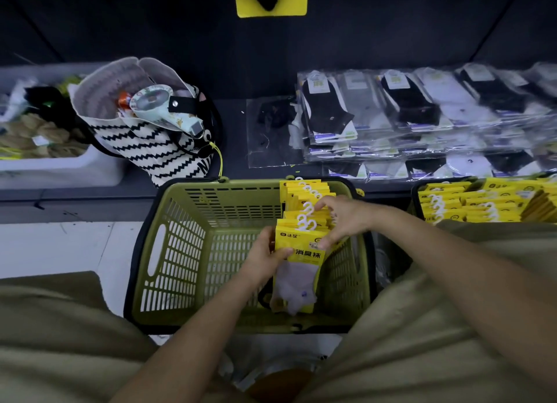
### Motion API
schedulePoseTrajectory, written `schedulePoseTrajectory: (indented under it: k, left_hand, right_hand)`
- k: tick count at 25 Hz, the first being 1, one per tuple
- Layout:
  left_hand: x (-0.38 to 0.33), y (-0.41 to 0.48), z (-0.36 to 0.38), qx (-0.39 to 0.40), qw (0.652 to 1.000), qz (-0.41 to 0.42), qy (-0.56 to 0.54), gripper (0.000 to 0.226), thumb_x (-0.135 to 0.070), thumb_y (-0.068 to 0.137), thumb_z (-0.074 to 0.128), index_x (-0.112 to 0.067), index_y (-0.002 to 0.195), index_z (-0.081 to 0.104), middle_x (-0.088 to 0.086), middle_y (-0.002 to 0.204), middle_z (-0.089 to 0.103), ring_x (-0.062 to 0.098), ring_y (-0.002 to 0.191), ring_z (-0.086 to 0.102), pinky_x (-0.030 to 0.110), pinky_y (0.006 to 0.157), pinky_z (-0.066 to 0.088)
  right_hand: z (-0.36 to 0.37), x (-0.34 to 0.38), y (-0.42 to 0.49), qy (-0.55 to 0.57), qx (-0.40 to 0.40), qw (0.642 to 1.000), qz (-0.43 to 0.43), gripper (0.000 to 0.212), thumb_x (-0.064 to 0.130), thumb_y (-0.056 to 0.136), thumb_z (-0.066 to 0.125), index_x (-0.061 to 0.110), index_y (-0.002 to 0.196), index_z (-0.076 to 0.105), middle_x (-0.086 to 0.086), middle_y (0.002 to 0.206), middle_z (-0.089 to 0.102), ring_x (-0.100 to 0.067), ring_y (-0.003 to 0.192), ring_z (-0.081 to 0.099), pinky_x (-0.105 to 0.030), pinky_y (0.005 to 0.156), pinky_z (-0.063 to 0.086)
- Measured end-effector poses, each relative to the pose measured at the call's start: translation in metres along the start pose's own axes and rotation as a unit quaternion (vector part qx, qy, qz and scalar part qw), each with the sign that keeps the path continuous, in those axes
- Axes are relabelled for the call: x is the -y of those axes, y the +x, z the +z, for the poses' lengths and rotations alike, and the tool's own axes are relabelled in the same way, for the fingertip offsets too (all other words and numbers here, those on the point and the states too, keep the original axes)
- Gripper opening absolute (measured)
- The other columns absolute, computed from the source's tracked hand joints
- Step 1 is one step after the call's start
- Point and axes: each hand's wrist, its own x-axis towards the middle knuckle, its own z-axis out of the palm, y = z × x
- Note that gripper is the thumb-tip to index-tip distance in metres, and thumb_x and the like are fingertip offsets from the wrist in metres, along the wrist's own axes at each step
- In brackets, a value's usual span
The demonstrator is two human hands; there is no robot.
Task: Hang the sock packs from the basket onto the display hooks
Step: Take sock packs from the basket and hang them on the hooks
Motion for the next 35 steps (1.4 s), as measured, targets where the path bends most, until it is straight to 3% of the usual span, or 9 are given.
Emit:
schedulePoseTrajectory:
  k: [4,8,10,12,16,19,26,31,35]
  left_hand:
    - [0.011,0.000,-0.001,-0.011,0.999,-0.019,0.042,0.050,0.005,0.082,0.064,-0.004,0.127,0.044,0.009,0.112,0.060,0.020,0.105,0.057,0.025,0.086,0.045]
    - [0.029,-0.002,0.006,-0.034,0.995,-0.038,0.090,0.053,0.003,0.083,0.061,-0.006,0.132,0.042,0.006,0.111,0.059,0.018,0.108,0.054,0.020,0.084,0.041]
    - [0.031,-0.001,0.006,-0.034,0.994,-0.048,0.088,0.056,0.002,0.084,0.060,-0.009,0.135,0.039,0.007,0.117,0.059,0.017,0.110,0.053,0.024,0.089,0.041]
    - [0.032,0.002,0.003,-0.032,0.995,-0.051,0.081,0.059,0.001,0.085,0.060,-0.009,0.138,0.037,0.009,0.123,0.058,0.018,0.114,0.052,0.028,0.095,0.041]
    - [0.033,-0.001,0.003,-0.012,0.996,-0.043,0.082,0.061,0.002,0.083,0.061,-0.010,0.137,0.034,0.007,0.126,0.054,0.016,0.117,0.049,0.027,0.098,0.038]
    - [0.033,-0.007,0.004,0.004,0.996,-0.031,0.080,0.066,0.008,0.082,0.059,-0.011,0.138,0.031,0.000,0.122,0.049,0.015,0.120,0.045,0.025,0.099,0.036]
    - [0.021,-0.015,-0.004,-0.042,0.994,-0.051,0.085,0.057,0.007,0.081,0.061,-0.005,0.132,0.039,0.014,0.129,0.053,0.022,0.121,0.048,0.028,0.099,0.037]
    - [-0.027,-0.011,-0.034,0.005,1.000,0.009,0.025,0.052,0.001,0.085,0.062,0.000,0.131,0.038,0.009,0.119,0.054,0.017,0.109,0.052,0.008,0.075,0.045]
    - [-0.079,-0.004,-0.062,0.012,0.997,0.070,-0.028,0.040,-0.005,0.090,0.058,-0.002,0.126,0.041,0.007,0.117,0.056,0.016,0.104,0.056,0.012,0.079,0.049]
  right_hand:
    - [0.024,-0.003,0.002,-0.149,-0.055,0.987,-0.024,0.091,0.049,0.063,0.080,0.025,0.136,0.032,-0.002,0.138,0.044,-0.024,0.126,0.038,-0.036,0.099,0.039]
    - [0.037,-0.003,0.000,-0.208,-0.110,0.971,-0.029,0.063,0.047,0.071,0.074,0.019,0.119,0.046,-0.003,0.121,0.049,-0.022,0.114,0.046,-0.033,0.083,0.040]
    - [0.055,-0.006,-0.002,-0.159,-0.071,0.985,-0.014,0.061,0.042,0.072,0.075,0.019,0.120,0.046,-0.003,0.122,0.053,-0.021,0.109,0.050,-0.031,0.078,0.040]
    - [0.077,-0.007,-0.005,-0.061,-0.020,0.998,0.010,0.078,0.034,0.072,0.078,0.018,0.135,0.034,-0.006,0.135,0.048,-0.023,0.120,0.047,-0.032,0.088,0.041]
    - [0.103,-0.002,0.006,0.120,-0.088,0.987,0.054,0.071,0.023,0.071,0.080,0.020,0.125,0.034,-0.007,0.125,0.051,-0.021,0.110,0.052,-0.027,0.081,0.043]
    - [0.110,0.003,0.015,0.143,-0.156,0.974,0.079,0.057,0.024,0.071,0.080,0.022,0.111,0.039,-0.005,0.115,0.055,-0.020,0.097,0.054,-0.028,0.073,0.043]
    - [0.104,0.022,0.016,0.133,-0.133,0.979,0.080,0.059,0.030,0.075,0.075,0.016,0.128,0.053,-0.006,0.127,0.057,-0.023,0.113,0.055,-0.033,0.091,0.047]
    - [0.061,0.039,0.008,0.319,-0.182,0.930,0.027,0.063,0.030,0.076,0.076,0.014,0.131,0.051,0.000,0.128,0.055,-0.019,0.119,0.051,-0.033,0.099,0.043]
    - [0.017,0.063,0.006,0.406,-0.224,0.884,-0.069,0.025,0.020,0.079,0.073,0.027,0.099,0.061,0.006,0.099,0.068,-0.018,0.103,0.064,-0.028,0.086,0.052]
